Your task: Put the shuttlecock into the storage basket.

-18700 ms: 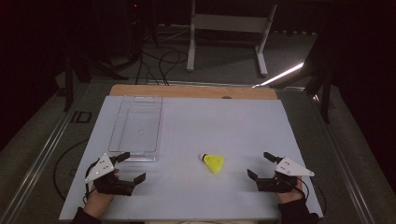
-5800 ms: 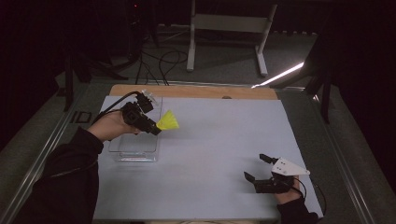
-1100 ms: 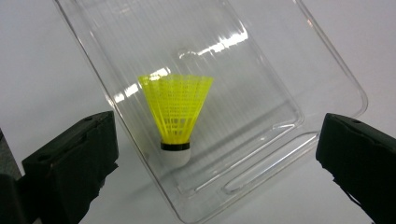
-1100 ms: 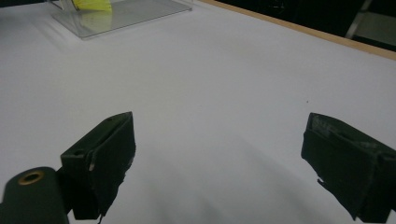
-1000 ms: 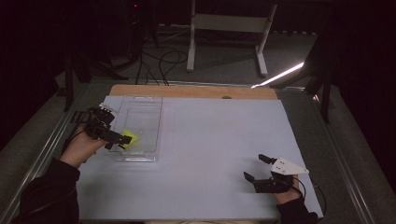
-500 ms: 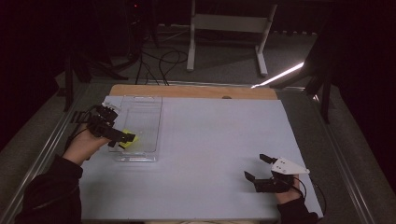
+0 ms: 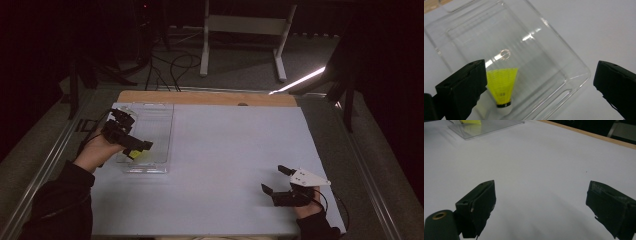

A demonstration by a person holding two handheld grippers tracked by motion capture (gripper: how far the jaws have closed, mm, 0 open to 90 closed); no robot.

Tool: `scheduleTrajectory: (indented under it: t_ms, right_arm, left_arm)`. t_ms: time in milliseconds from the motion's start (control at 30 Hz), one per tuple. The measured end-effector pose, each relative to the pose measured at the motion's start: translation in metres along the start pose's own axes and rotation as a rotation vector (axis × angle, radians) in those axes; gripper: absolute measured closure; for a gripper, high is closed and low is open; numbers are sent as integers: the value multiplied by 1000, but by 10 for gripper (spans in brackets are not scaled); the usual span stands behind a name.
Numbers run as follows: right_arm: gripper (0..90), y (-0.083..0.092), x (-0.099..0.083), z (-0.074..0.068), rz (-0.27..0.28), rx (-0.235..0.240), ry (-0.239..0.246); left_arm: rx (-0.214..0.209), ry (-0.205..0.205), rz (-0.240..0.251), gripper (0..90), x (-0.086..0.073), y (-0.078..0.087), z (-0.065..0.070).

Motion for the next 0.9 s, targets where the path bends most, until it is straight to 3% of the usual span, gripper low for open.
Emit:
scheduleTrajectory:
  t_ms: [267,300,900]
  right_arm:
    - [80,4,3,1,16,-33,11]
    - [80,4,3,1,16,-36,10]
    - [80,3,1,1,7,-37,14]
  left_arm:
    - [-33,-45,26,0,15,-4,17]
    - [-37,-66,34,0,19,-4,21]
    - [-82,-198,87,0,44,-10,62]
Point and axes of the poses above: each handheld gripper's, and its own axes: y roughly backward along the jaws, x roughly out of its top, z roughly to its right, the point moved 4 cm from there along -y, roughly forward along the jaws, and after that the axes turned 6 degrees about x, right-handed, at the moved point
